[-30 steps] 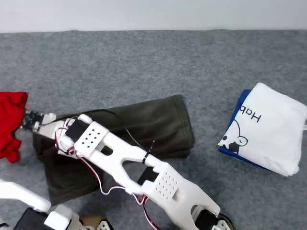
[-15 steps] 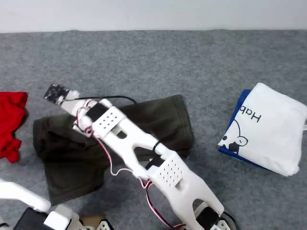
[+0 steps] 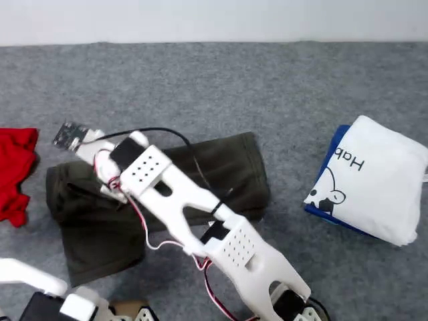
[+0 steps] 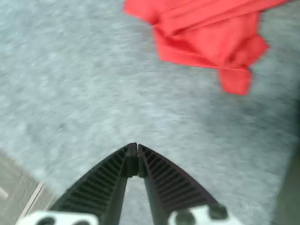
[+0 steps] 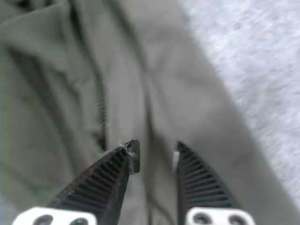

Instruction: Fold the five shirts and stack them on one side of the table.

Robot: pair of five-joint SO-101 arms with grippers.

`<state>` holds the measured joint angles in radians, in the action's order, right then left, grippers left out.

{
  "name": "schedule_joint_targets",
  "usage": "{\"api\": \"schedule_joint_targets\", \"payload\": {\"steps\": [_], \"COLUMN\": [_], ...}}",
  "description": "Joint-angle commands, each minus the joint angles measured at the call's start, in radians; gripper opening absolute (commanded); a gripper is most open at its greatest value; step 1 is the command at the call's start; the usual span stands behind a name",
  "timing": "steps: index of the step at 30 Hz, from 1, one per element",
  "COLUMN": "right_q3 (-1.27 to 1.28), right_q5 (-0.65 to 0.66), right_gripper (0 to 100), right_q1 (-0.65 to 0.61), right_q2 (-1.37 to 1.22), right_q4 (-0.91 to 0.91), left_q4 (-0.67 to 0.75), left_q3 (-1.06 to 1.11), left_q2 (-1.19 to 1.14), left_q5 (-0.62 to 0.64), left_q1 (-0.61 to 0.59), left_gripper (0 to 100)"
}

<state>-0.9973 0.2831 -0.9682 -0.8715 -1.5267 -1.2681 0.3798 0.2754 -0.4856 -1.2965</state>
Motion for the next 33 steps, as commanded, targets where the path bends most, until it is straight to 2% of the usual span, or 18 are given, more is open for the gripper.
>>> {"api": "schedule_joint_targets", "payload": {"steps": [1, 4, 10, 14, 18, 21, 25, 33], "right_q3": [-0.057, -0.057, -0.063, -0.063, -0.064, -0.064, -0.087, -0.178], "right_q5": [0.046, 0.11, 0.124, 0.224, 0.242, 0.25, 0.256, 0.255], "right_gripper": [2.0, 1.1, 1.0, 1.0, 1.0, 1.0, 1.0, 1.0], "right_q1": [-0.053, -0.091, -0.117, -0.001, 0.153, 0.228, 0.217, 0.044], "right_q2": [0.082, 0.082, 0.005, -0.104, -0.165, -0.173, -0.119, -0.064], "right_q4": [-0.048, -0.054, 0.033, 0.179, 0.354, 0.418, 0.334, 0.176], "left_q4": [0.026, 0.041, -0.005, -0.041, -0.051, -0.051, -0.052, -0.052], "left_q3": [-0.062, -0.062, -0.067, -0.084, -0.087, -0.084, -0.082, -0.082], "left_q2": [0.002, 0.002, 0.008, 0.009, 0.009, 0.009, 0.009, 0.009], "left_q5": [-0.002, -0.006, -0.034, -0.032, -0.032, -0.032, -0.032, -0.032], "left_q1": [-0.089, -0.137, -0.147, -0.147, -0.152, -0.153, -0.149, -0.147], "left_gripper": [1, 1, 1, 1, 1, 1, 1, 1]}}
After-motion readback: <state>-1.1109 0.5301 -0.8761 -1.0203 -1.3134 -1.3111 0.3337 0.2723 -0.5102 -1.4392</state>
